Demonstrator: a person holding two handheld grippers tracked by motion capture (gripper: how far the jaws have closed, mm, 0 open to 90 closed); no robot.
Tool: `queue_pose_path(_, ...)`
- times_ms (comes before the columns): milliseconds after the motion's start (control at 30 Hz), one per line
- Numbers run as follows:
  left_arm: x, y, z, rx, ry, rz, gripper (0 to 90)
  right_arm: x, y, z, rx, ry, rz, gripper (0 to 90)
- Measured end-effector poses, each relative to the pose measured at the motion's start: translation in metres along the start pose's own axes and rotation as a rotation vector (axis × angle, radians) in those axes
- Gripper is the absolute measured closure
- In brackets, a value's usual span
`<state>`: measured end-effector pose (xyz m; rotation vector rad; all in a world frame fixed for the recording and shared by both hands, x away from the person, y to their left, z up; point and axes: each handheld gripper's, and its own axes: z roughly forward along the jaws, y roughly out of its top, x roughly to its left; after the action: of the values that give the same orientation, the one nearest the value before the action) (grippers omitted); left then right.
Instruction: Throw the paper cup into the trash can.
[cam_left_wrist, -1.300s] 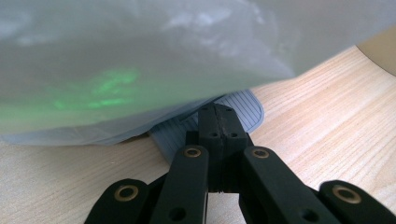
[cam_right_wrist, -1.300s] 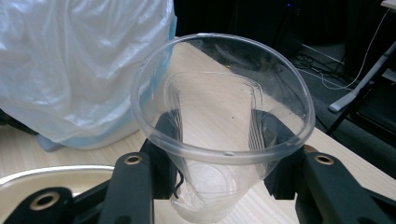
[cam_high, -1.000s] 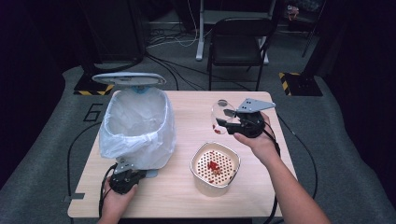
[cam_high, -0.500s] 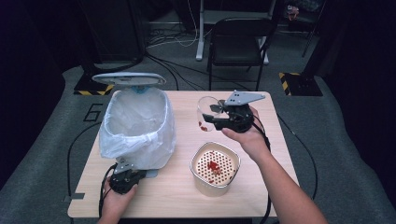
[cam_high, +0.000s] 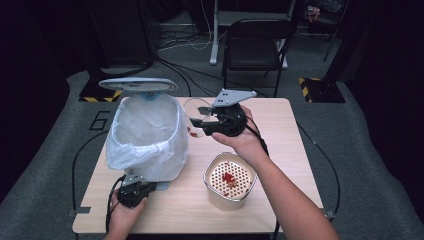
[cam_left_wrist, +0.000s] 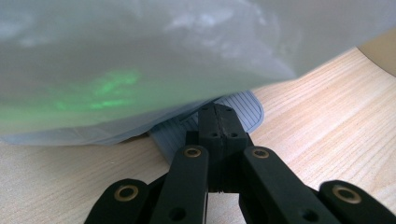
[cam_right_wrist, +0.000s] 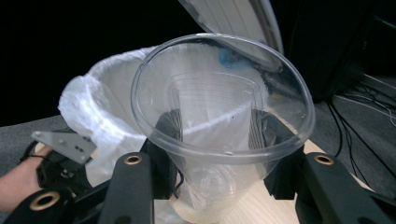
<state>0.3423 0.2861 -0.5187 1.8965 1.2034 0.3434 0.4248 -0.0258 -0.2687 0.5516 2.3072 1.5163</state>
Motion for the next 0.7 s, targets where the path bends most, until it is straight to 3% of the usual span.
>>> queue_pose_path(233,0.0,0.0,0.001,-0.014,-0.002,-0.016,90.0,0.012,0.02,0.017,-0.013,0.037,-0.017,54.0)
queue_pose_path(400,0.001,0.0,0.0,-0.003,-0.002,-0.007,90.0,0.021,0.031,0.032,-0.012,0.065,-0.031,53.9)
queue_pose_path(700,0.0,0.0,0.0,-0.005,-0.001,-0.005,90.0,0.023,0.033,0.054,0.0,0.069,-0.022,53.9)
